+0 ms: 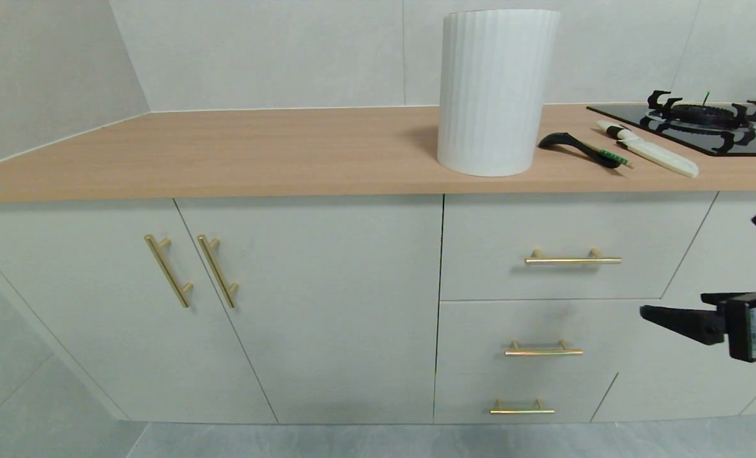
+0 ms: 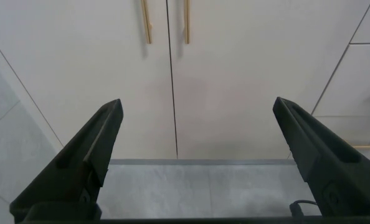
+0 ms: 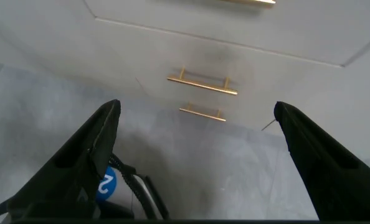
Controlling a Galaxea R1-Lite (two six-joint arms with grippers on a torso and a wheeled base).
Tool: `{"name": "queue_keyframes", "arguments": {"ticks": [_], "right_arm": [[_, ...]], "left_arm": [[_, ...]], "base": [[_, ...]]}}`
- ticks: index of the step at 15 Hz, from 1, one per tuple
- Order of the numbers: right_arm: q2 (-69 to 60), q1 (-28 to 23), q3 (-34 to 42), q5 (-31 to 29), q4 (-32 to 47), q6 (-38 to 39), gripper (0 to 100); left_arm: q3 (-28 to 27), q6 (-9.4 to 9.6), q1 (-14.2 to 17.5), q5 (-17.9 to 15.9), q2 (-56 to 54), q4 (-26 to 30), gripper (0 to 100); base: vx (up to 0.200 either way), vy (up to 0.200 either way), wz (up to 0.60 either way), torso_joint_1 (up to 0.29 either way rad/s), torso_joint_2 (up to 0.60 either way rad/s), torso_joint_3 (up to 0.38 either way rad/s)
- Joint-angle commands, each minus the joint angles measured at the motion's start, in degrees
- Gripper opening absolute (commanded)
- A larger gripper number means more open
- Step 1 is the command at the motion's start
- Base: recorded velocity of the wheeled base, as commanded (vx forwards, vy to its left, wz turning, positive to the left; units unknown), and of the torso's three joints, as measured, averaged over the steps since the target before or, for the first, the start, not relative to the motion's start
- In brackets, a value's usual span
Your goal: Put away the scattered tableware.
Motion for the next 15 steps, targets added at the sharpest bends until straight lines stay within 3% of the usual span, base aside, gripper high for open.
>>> {"name": "queue_keyframes", "arguments": {"ticks": [1, 5, 10, 15], "right_arm": [[12.2, 0.9, -2.3, -0.4, -1.6, 0.1, 100], [21.1, 2.1, 3.2, -1.0, -16.8, 0.0, 100], [30.4, 2.0, 2.9, -2.7, -20.1, 0.2, 100], [43.7, 2.0, 3.7, -8.3, -31.1, 0.4, 100]], "left_arm": [[0.0, 0.0, 0.0, 0.0, 0.0, 0.0, 100], [0.0, 0.0, 0.0, 0.0, 0.0, 0.0, 100], [0.0, 0.0, 0.0, 0.0, 0.0, 0.0, 100], [0.0, 0.0, 0.0, 0.0, 0.0, 0.0, 100]], "base": [[0.0, 0.0, 0.0, 0.0, 0.0, 0.0], [0.0, 0.0, 0.0, 0.0, 0.0, 0.0], [0.0, 0.0, 0.0, 0.0, 0.0, 0.0], [0.0, 0.0, 0.0, 0.0, 0.0, 0.0]]}}
